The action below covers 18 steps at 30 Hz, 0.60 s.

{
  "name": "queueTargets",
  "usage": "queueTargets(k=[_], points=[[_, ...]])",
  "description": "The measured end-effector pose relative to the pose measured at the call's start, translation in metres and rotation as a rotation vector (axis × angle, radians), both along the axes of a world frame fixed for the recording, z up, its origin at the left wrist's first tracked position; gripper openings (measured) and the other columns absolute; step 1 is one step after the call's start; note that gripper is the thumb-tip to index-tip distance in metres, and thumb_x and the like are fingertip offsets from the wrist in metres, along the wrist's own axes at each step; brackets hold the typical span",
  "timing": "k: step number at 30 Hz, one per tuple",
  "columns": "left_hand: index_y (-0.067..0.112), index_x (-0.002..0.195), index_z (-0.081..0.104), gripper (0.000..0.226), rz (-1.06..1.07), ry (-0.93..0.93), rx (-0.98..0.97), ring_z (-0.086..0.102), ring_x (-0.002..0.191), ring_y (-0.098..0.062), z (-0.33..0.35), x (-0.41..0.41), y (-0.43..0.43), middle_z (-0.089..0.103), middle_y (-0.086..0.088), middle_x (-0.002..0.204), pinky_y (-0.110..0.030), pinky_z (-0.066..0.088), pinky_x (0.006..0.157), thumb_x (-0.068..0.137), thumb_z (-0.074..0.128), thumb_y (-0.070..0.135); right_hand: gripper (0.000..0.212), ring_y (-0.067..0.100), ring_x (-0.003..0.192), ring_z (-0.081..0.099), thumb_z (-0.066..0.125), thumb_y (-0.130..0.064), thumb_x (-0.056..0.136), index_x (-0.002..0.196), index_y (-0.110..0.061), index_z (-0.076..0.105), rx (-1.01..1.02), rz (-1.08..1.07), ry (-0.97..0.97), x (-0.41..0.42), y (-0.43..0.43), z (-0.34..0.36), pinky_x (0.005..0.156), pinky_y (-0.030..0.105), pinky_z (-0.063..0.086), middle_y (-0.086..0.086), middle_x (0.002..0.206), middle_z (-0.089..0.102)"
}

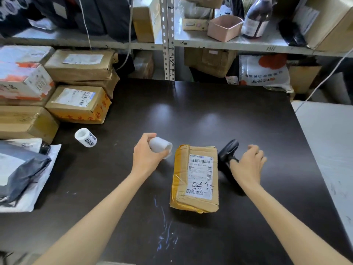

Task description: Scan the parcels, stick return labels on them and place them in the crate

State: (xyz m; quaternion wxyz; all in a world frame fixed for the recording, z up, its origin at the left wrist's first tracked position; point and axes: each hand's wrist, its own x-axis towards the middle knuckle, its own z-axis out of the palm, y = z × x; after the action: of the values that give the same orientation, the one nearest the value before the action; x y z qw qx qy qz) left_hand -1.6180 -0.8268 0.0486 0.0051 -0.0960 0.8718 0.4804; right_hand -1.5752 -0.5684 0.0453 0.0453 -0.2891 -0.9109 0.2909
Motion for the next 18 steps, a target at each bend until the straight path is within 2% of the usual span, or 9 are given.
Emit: queueTargets(k=[2, 3, 5, 6, 8, 11, 13, 15, 18], points=[[0.023, 0.122, 0.056, 0.062, -0.075, 0.09, 0.143, 0.06, 0.107, -0.01, 0.009, 0.014, 0.003, 0.061, 0.009, 0.117, -0.027, 0.052, 0.091, 0.068, 0.088, 0.025, 0.037, 0.021, 0.103, 0.047, 0.057, -0.003, 0.082, 0.117, -0.011, 0.049, -0.114, 0.072, 0.305, 0.005, -0.021, 0.02, 0.08, 0.031, 0.041, 0.006, 0.112, 0.054], [0.024, 0.122, 0.056, 0.064, -0.118, 0.116, 0.201, 0.06, 0.109, -0.006, 0.013, 0.021, 0.005, 0.062, 0.012, 0.118, -0.025, 0.051, 0.093, 0.068, 0.088, 0.024, 0.026, 0.014, 0.097, 0.054, 0.057, -0.008, 0.087, 0.111, -0.016, 0.053, -0.249, 0.158, 0.343, 0.006, -0.036, 0.031, 0.076, 0.027, 0.043, 0.0, 0.104, 0.058], [0.024, 0.123, 0.055, 0.066, -0.196, 0.144, 0.287, 0.059, 0.113, -0.002, 0.018, 0.033, 0.011, 0.062, 0.015, 0.119, -0.021, 0.048, 0.096, 0.068, 0.089, 0.02, 0.012, 0.003, 0.091, 0.06, 0.055, -0.027, 0.095, 0.104, -0.022, 0.061, -0.526, 0.322, 0.178, 0.005, -0.068, 0.046, 0.075, 0.021, 0.047, -0.008, 0.098, 0.063], [0.023, 0.124, 0.055, 0.066, -0.223, 0.16, 0.312, 0.059, 0.114, -0.001, 0.019, 0.038, 0.013, 0.062, 0.018, 0.119, -0.019, 0.048, 0.097, 0.067, 0.089, 0.018, 0.018, 0.004, 0.091, 0.061, 0.053, -0.033, 0.097, 0.103, -0.02, 0.064, -0.633, 0.356, 0.071, 0.004, -0.079, 0.051, 0.076, 0.023, 0.048, -0.008, 0.097, 0.065], [0.022, 0.122, 0.054, 0.066, -0.254, 0.182, 0.327, 0.059, 0.114, 0.0, 0.02, 0.044, 0.016, 0.061, 0.022, 0.117, -0.018, 0.048, 0.096, 0.067, 0.089, 0.014, 0.023, 0.012, 0.091, 0.063, 0.053, -0.03, 0.098, 0.104, -0.013, 0.066, -0.756, 0.359, -0.038, 0.0, -0.092, 0.053, 0.08, 0.029, 0.051, -0.002, 0.095, 0.067], [0.025, 0.119, 0.052, 0.069, -0.284, 0.151, 0.296, 0.06, 0.112, -0.001, 0.023, 0.048, 0.014, 0.061, 0.02, 0.116, -0.021, 0.049, 0.097, 0.064, 0.09, 0.009, 0.016, 0.015, 0.095, 0.064, 0.063, -0.019, 0.092, 0.107, -0.014, 0.066, -0.823, 0.315, -0.01, 0.005, -0.094, 0.051, 0.08, 0.028, 0.055, -0.001, 0.1, 0.066], [0.029, 0.12, 0.05, 0.074, -0.345, 0.079, 0.291, 0.06, 0.112, -0.001, 0.024, 0.05, 0.011, 0.06, 0.019, 0.118, -0.023, 0.05, 0.096, 0.061, 0.092, 0.014, 0.019, 0.013, 0.092, 0.064, 0.069, -0.014, 0.086, 0.104, -0.016, 0.065, -0.787, 0.291, 0.067, 0.009, -0.092, 0.05, 0.069, 0.019, 0.051, -0.003, 0.098, 0.065], [0.031, 0.122, 0.049, 0.076, -0.385, 0.012, 0.344, 0.062, 0.11, -0.002, 0.027, 0.053, 0.011, 0.058, 0.022, 0.12, -0.021, 0.052, 0.091, 0.06, 0.093, 0.025, 0.025, 0.014, 0.09, 0.063, 0.074, -0.006, 0.08, 0.1, -0.017, 0.064, -0.744, 0.288, 0.144, 0.011, -0.091, 0.052, 0.068, 0.019, 0.049, 0.0, 0.096, 0.065], [0.023, 0.119, 0.055, 0.054, -0.234, -0.019, 0.451, 0.069, 0.098, -0.007, 0.032, 0.053, 0.016, 0.062, 0.009, 0.118, -0.023, 0.056, 0.08, 0.074, 0.084, 0.028, 0.037, 0.014, 0.091, 0.063, 0.08, 0.0, 0.07, 0.097, -0.019, 0.064, -0.704, 0.35, 0.244, 0.017, -0.089, 0.055, 0.075, 0.021, 0.052, 0.0, 0.096, 0.066]])
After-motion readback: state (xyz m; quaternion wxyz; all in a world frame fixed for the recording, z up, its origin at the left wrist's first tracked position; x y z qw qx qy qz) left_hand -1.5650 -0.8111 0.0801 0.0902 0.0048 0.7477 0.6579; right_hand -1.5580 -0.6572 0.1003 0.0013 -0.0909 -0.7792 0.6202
